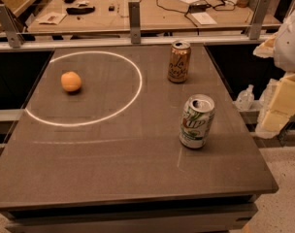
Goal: Move orange near orange can
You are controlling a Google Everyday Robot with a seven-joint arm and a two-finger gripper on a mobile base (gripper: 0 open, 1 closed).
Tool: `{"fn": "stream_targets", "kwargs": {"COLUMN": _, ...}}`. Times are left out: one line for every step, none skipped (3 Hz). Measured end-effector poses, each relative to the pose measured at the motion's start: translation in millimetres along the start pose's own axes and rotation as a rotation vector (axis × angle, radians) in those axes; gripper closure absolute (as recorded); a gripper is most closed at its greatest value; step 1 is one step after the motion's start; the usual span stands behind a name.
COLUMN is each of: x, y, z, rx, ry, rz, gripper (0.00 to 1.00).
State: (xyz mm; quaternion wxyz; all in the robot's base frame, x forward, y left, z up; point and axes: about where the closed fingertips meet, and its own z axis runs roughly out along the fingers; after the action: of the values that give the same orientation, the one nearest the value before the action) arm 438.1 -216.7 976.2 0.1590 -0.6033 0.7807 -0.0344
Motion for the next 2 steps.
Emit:
{"fn": "stream_targets", "kwargs": {"x": 0.0, "y": 0.0, "z": 0.0, "rx": 0.000, "ry": 0.000, "rz": 0.000, "gripper": 0.00}}
{"fn": "stream_targets", "kwargs": {"x": -6.1, "y": 0.6, "z": 1.2, "rx": 0.008, "ry": -0.013, "rz": 0.018, "gripper": 0.00}}
